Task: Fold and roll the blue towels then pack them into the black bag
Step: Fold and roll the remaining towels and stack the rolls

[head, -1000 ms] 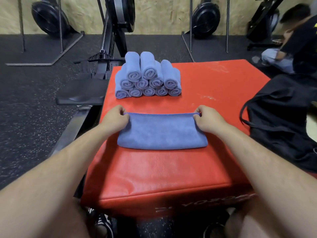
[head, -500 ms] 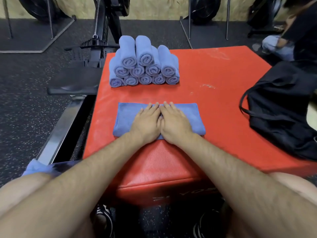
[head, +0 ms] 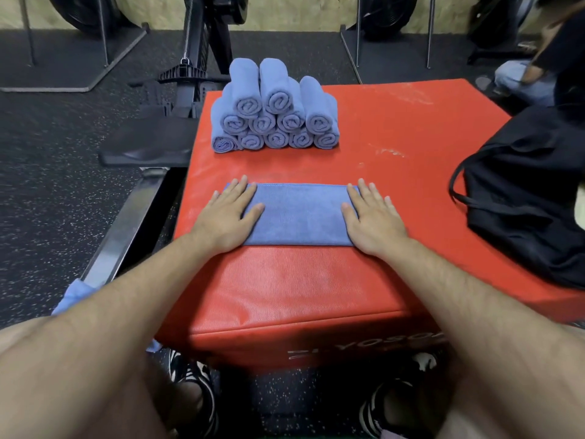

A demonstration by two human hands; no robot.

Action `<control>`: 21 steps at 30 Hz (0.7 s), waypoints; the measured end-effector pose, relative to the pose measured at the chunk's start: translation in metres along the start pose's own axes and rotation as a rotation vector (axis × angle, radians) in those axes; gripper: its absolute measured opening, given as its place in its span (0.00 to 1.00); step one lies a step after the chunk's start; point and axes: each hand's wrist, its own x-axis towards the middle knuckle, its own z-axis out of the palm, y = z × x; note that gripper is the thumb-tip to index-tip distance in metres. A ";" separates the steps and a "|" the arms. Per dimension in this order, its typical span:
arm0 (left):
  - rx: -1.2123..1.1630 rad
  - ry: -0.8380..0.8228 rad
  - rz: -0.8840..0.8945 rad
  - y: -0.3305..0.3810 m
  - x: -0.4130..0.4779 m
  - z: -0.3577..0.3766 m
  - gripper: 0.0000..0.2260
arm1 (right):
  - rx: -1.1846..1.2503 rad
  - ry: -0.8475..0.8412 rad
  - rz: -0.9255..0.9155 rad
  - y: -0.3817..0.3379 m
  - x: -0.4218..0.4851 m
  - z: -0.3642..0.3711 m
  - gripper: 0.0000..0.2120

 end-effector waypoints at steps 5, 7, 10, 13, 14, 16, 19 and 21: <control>0.042 -0.030 -0.007 0.002 0.001 -0.005 0.29 | -0.049 -0.016 0.014 -0.006 -0.001 -0.006 0.29; 0.071 -0.032 -0.019 0.008 0.004 -0.008 0.28 | -0.144 0.022 0.047 -0.017 -0.002 -0.010 0.28; 0.044 0.055 0.102 0.019 0.016 -0.015 0.21 | -0.269 0.243 -0.041 -0.055 -0.013 -0.023 0.21; 0.038 0.062 0.276 0.030 0.024 -0.018 0.17 | -0.176 0.251 -0.183 -0.095 -0.023 -0.030 0.12; 0.046 0.047 0.308 0.033 0.025 -0.017 0.17 | -0.099 0.161 -0.183 -0.106 -0.027 -0.029 0.13; 0.083 0.034 0.327 0.034 0.024 -0.014 0.16 | -0.075 0.044 -0.155 -0.117 -0.028 -0.023 0.17; 0.151 0.072 0.292 0.031 0.021 -0.016 0.16 | -0.164 0.020 -0.115 -0.119 -0.027 -0.015 0.24; 0.222 0.095 0.265 0.028 0.017 -0.020 0.16 | -0.194 0.020 -0.115 -0.115 -0.026 -0.014 0.27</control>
